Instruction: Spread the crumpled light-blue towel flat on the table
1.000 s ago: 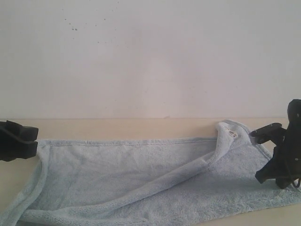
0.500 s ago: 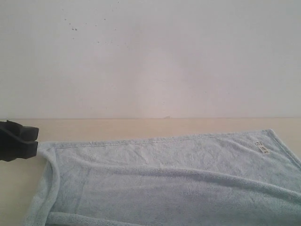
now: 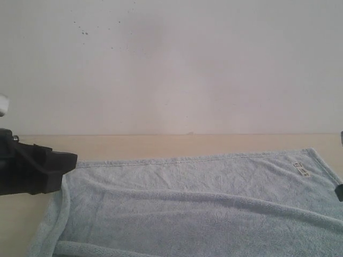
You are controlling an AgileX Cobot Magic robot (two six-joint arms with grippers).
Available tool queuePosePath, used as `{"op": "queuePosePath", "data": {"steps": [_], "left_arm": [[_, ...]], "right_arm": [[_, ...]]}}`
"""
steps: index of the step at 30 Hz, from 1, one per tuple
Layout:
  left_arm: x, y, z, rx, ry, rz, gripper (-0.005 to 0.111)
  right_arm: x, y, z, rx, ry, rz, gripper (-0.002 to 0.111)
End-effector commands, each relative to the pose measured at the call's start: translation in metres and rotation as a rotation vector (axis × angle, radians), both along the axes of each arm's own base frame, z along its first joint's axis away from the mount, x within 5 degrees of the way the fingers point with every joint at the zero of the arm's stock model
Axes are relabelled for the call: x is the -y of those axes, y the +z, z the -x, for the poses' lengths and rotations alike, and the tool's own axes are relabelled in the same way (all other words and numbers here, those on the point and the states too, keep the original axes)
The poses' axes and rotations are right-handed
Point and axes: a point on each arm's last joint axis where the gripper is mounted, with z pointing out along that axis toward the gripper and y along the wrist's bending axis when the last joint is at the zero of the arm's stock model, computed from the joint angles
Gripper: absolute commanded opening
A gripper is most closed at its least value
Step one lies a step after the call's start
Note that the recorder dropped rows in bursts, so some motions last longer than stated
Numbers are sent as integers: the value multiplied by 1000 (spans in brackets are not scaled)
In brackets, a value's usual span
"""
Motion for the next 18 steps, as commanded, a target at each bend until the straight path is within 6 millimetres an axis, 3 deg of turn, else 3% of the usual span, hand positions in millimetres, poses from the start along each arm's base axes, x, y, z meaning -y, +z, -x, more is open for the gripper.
{"op": "queuePosePath", "data": {"steps": [1,6,18], "left_arm": [[-3,-2,-1,3,30,-35,49],[-2,-21,-13,-66,62,-67,49],[18,-85,-86,-253,129,-178,49]], "right_arm": [[-15,2,-3,38,61,-23,0],[-14,-8,-8,8,62,-25,0],[-15,-13,-15,37,57,-42,0]]}}
